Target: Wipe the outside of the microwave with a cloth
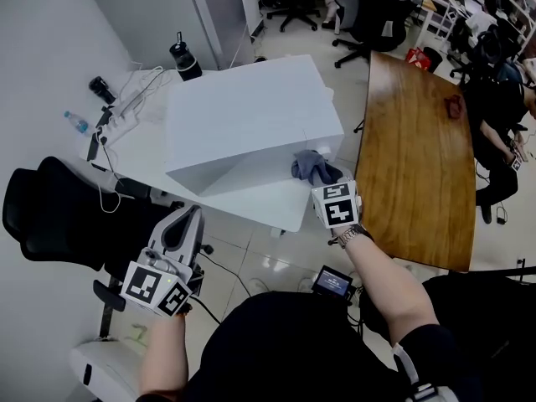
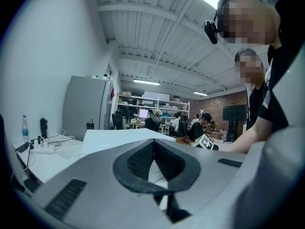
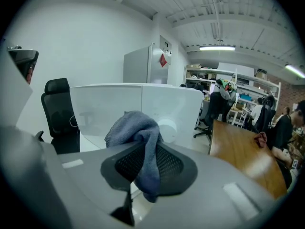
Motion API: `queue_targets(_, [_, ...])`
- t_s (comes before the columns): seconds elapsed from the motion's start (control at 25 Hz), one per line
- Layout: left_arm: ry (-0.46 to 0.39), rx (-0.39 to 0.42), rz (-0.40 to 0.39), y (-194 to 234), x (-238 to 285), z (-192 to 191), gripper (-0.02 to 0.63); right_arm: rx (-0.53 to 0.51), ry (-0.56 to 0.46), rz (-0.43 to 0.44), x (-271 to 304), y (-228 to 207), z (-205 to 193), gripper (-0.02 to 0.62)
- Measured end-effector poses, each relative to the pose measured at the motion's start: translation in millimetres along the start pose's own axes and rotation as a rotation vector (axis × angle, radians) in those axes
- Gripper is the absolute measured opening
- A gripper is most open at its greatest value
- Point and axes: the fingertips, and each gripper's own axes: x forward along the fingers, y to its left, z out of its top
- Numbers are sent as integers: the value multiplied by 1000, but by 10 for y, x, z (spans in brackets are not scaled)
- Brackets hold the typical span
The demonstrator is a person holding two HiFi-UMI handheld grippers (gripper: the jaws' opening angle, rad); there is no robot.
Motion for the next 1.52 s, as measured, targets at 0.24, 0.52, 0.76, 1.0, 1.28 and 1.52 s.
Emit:
queue_targets(0.24, [0, -4, 1, -168, 71, -24, 5, 2, -11, 9, -121, -118, -23, 67])
queue_targets(0.52, [0, -11, -12, -356, 150, -63, 5, 11, -43, 20, -333, -258, 25, 67])
queue_targets(0.76, [13, -7, -64, -530, 244, -92, 5, -18, -180, 182, -702, -50, 432, 67])
queue_targets(1.0, [48, 21, -212, -811, 411, -142, 134, -87, -302, 479, -1236, 465, 845, 67])
queue_targets(1.28, [25, 74, -411, -1270, 467, -39, 262, -199, -409, 864, -1999, 1084, 1146, 67])
queue_targets(1.52, [-25, 28, -528, -1546, 290, 99, 268, -272, -405, 1067, -2390, 1346, 1083, 69])
